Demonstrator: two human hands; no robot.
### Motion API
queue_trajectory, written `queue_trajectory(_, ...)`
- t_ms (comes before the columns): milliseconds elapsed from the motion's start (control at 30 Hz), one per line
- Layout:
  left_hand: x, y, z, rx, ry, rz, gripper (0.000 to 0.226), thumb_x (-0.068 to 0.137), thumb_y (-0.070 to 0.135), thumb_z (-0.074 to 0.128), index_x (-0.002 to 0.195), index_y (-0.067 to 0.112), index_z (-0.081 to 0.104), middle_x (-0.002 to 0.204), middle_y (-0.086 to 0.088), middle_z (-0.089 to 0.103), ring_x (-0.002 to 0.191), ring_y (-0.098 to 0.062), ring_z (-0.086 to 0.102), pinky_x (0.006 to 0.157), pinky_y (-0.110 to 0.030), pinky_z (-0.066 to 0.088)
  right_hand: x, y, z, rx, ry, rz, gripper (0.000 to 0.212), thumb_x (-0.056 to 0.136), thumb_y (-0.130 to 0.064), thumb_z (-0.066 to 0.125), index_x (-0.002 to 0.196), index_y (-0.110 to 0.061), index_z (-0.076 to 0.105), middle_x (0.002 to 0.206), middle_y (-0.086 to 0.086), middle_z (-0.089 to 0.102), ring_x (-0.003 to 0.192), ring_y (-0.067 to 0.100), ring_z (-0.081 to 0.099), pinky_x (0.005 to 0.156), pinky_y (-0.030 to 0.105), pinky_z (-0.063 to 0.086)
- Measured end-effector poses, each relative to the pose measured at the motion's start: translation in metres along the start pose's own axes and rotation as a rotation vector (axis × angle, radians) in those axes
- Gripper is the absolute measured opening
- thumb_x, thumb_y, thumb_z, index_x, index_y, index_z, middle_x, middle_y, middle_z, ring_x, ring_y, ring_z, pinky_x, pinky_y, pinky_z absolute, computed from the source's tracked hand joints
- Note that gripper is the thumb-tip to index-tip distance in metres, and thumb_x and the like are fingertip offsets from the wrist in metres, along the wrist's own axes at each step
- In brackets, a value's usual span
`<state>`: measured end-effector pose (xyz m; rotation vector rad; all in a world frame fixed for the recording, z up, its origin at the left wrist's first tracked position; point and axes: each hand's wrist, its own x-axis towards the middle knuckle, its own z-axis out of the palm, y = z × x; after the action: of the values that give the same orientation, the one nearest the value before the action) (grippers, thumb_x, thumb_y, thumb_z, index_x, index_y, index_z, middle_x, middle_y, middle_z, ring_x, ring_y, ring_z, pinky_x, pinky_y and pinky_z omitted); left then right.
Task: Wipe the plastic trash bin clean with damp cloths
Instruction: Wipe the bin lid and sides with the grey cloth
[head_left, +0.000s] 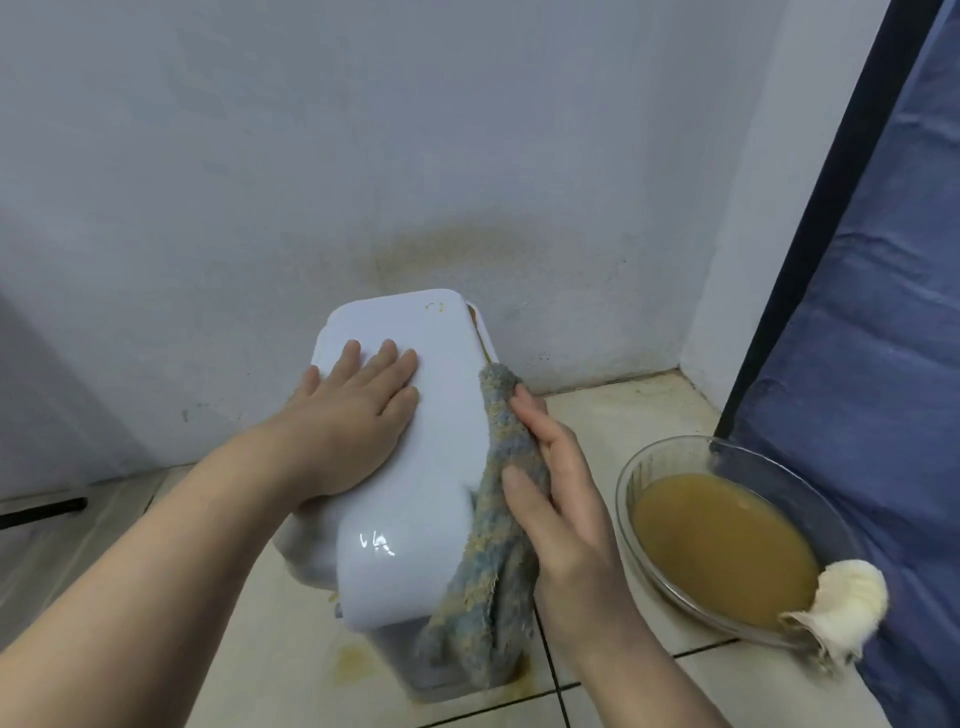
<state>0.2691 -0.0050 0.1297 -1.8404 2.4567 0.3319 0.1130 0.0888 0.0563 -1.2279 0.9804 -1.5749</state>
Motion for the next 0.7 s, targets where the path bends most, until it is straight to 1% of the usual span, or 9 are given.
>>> queue_trajectory(67, -0.003, 0.004, 0.003, 0.005, 0.016, -0.043, 0.053, 0.099, 0.040, 0.009, 0.149, 0.032, -0.006, 0.157, 0.011, -0.014, 0.144, -0.012, -0.017, 0.116, -0.038, -0.008, -0.009, 0.005, -0.004, -0.144, -0.089, -0.041, 0.053, 0.088, -0.031, 0.052, 0.135, -0.046, 0.034, 0.150, -0.027, 0.026, 0.140, -0.005, 0.020, 0.116, 0.038, 0.022)
queue_trajectory(167, -0.006, 0.007, 0.005, 0.010, 0.017, -0.086, 0.054, 0.098, 0.041, 0.009, 0.149, 0.030, -0.006, 0.158, 0.009, -0.014, 0.144, -0.012, -0.016, 0.117, -0.039, -0.008, -0.016, 0.009, 0.011, -0.437, -0.095, -0.132, 0.056, 0.091, -0.042, 0.044, 0.140, -0.047, 0.017, 0.153, -0.029, 0.008, 0.141, -0.007, 0.003, 0.118, 0.030, 0.014)
queue_trajectory(200, -0.006, 0.007, 0.004, 0.016, 0.015, -0.095, 0.054, 0.098, 0.042, 0.009, 0.149, 0.030, -0.006, 0.158, 0.008, -0.014, 0.144, -0.012, -0.015, 0.117, -0.039, -0.008, -0.018, 0.009, 0.019, -0.512, -0.069, -0.158, 0.056, 0.090, -0.046, 0.038, 0.140, -0.045, 0.013, 0.153, -0.026, 0.005, 0.142, -0.006, -0.001, 0.118, 0.029, 0.012)
queue_trajectory(267, -0.006, 0.006, 0.002, 0.029, 0.011, -0.103, 0.054, 0.099, 0.042, 0.009, 0.149, 0.030, -0.006, 0.158, 0.008, -0.014, 0.144, -0.013, -0.015, 0.118, -0.039, -0.007, -0.021, 0.009, 0.034, -0.601, -0.008, -0.211, 0.059, 0.087, -0.048, 0.031, 0.142, -0.040, 0.010, 0.155, -0.021, 0.005, 0.143, -0.002, -0.002, 0.118, 0.030, 0.011)
queue_trajectory(367, -0.007, 0.006, -0.001, 0.025, 0.014, -0.108, 0.054, 0.099, 0.042, 0.009, 0.149, 0.031, -0.006, 0.158, 0.008, -0.013, 0.145, -0.012, -0.015, 0.118, -0.039, -0.007, -0.023, 0.011, 0.050, -0.625, 0.069, -0.237, 0.061, 0.087, -0.046, 0.030, 0.145, -0.033, 0.014, 0.155, -0.017, 0.008, 0.144, 0.001, -0.001, 0.118, 0.033, 0.013)
queue_trajectory(467, -0.011, 0.005, 0.001, 0.018, 0.020, -0.095, 0.053, 0.099, 0.041, 0.010, 0.149, 0.031, -0.006, 0.158, 0.009, -0.012, 0.145, -0.012, -0.013, 0.118, -0.038, -0.006, -0.024, 0.019, 0.053, -0.553, 0.123, -0.283, 0.059, 0.087, -0.038, 0.037, 0.145, -0.026, 0.027, 0.154, -0.011, 0.021, 0.145, 0.007, 0.011, 0.116, 0.034, 0.018)
queue_trajectory(533, -0.012, 0.004, 0.002, 0.019, 0.017, -0.082, 0.053, 0.099, 0.041, 0.010, 0.149, 0.032, -0.006, 0.158, 0.009, -0.012, 0.145, -0.012, -0.013, 0.118, -0.038, -0.005, -0.020, 0.024, 0.046, -0.401, 0.097, -0.279, 0.054, 0.088, -0.032, 0.040, 0.141, -0.029, 0.033, 0.151, -0.013, 0.029, 0.142, 0.006, 0.019, 0.115, 0.032, 0.020)
queue_trajectory(633, -0.011, 0.004, 0.001, 0.013, 0.005, -0.067, 0.053, 0.099, 0.042, 0.010, 0.149, 0.033, -0.006, 0.158, 0.010, -0.013, 0.145, -0.011, -0.014, 0.118, -0.038, -0.006, -0.002, 0.026, 0.037, -0.129, 0.087, -0.162, 0.048, 0.088, -0.022, 0.040, 0.131, -0.043, 0.037, 0.146, -0.020, 0.035, 0.139, 0.000, 0.024, 0.116, 0.035, 0.022)
queue_trajectory(700, -0.011, 0.005, 0.001, 0.012, -0.004, -0.056, 0.053, 0.099, 0.042, 0.009, 0.148, 0.034, -0.007, 0.157, 0.010, -0.014, 0.144, -0.011, -0.014, 0.118, -0.038, -0.007, 0.012, 0.022, 0.034, -0.029, 0.111, -0.048, 0.048, 0.084, -0.021, 0.037, 0.125, -0.047, 0.040, 0.146, -0.020, 0.035, 0.138, -0.002, 0.026, 0.116, 0.037, 0.023)
